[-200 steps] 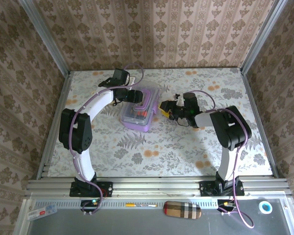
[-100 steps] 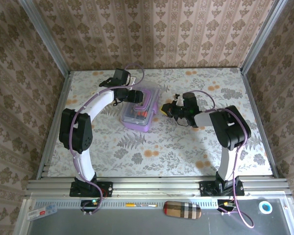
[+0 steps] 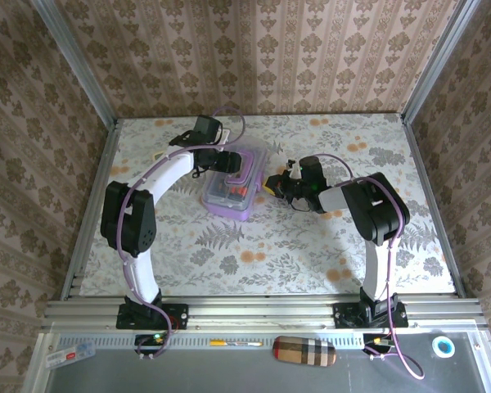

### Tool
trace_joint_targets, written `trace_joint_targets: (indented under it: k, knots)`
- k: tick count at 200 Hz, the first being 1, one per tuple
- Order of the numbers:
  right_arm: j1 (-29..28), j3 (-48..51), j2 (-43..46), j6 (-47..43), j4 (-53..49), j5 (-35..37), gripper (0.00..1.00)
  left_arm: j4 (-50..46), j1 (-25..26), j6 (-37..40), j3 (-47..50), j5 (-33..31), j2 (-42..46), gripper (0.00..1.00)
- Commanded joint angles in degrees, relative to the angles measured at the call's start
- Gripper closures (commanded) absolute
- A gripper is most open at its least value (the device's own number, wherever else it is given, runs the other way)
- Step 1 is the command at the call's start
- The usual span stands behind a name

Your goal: Pack the tool kit

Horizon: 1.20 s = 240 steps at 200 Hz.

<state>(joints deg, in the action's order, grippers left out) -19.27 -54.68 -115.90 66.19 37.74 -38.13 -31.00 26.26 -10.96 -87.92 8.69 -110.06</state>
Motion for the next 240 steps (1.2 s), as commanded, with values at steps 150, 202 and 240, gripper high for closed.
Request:
trace_joint_targets:
  k: [150, 202, 240]
  knots:
    - [0.1, 0.4, 3.5, -3.6, -5.0, 2.1, 0.64, -11.7, 2.9, -4.8, 5.8, 5.4, -9.8, 0.72]
    - [5.6, 9.9, 17.4, -14.8, -19.3, 6.6, 0.52, -10.9, 2.4, -6.6, 5.3, 5.6, -8.0, 0.71]
    - [7.3, 13.6, 29.7, -22.6, -31.4, 11.3, 0.44, -8.3, 3.0, -11.0, 6.1, 7.1, -5.0, 0.65]
